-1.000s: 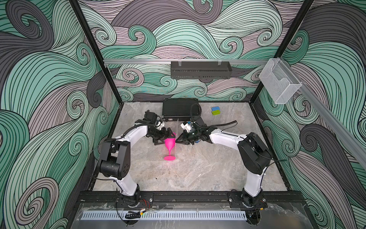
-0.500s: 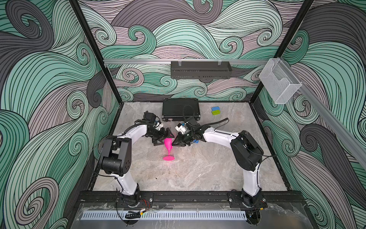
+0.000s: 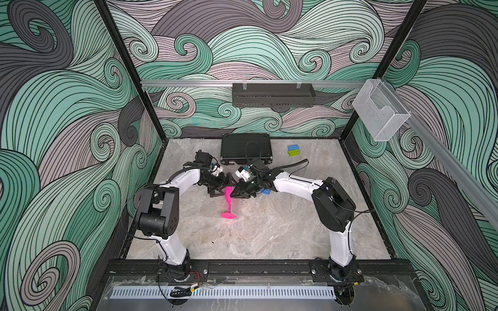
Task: Wrap wine glasses in bubble wrap
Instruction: Wrap the wine glass in bubble wrap.
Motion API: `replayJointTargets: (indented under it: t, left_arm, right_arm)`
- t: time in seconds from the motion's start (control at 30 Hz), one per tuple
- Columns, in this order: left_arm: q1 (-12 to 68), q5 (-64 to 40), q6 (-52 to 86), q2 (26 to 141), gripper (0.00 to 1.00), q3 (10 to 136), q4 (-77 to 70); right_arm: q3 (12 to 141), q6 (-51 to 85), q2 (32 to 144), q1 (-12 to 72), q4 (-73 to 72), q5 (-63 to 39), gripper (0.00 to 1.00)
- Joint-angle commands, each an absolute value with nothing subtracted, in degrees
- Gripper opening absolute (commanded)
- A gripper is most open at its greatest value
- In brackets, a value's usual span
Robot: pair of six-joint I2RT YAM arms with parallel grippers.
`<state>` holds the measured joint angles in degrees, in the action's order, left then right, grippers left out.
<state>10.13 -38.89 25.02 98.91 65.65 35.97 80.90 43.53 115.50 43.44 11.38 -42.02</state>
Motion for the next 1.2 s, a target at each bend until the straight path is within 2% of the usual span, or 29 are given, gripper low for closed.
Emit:
replayJointTargets:
  t: [0.0, 0.13, 0.3, 0.6, 0.77, 0.93, 0.97, 1.13, 1.17]
  left_arm:
    - [9.7, -39.1, 24.5, 98.2, 0.94, 67.0, 36.8]
    - [9.7, -37.8, 24.0, 99.4, 0.89, 67.3, 37.1]
    - [9.6, -37.4, 24.2, 101.3, 0.74, 67.6, 37.2]
    - [9.6, -36.0, 22.6, 102.4, 0.6, 67.7, 37.5]
    - [9.5, -36.6, 22.9, 103.1, 0.53, 67.1, 37.0]
    - [9.5, -37.0, 22.4, 102.0, 0.49, 67.0, 37.1]
    - [9.6, -37.5, 22.6, 102.1, 0.49, 66.6, 36.6]
    - [9.7, -37.6, 22.1, 101.7, 0.48, 66.6, 36.7]
    - [9.6, -38.1, 22.3, 101.9, 0.48, 66.4, 36.3]
  right_arm:
    - [81.9, 44.8, 116.9, 43.3, 9.7, -41.5, 0.18]
    - [82.2, 44.3, 116.5, 43.1, 11.1, -41.8, 0.19]
    - [79.6, 43.5, 114.0, 42.7, 10.9, -41.6, 0.26]
    - [69.7, 43.4, 105.3, 37.6, 10.1, -40.5, 0.33]
    - [70.7, 43.2, 106.2, 36.2, 11.0, -39.2, 0.36]
    - [76.4, 43.3, 110.6, 35.7, 13.2, -37.5, 0.55]
    - [78.2, 43.1, 112.0, 35.6, 14.4, -36.9, 0.65]
    - [84.2, 43.7, 117.0, 35.5, 16.3, -36.9, 0.91]
    - [85.1, 43.4, 117.8, 35.6, 16.7, -36.6, 0.92]
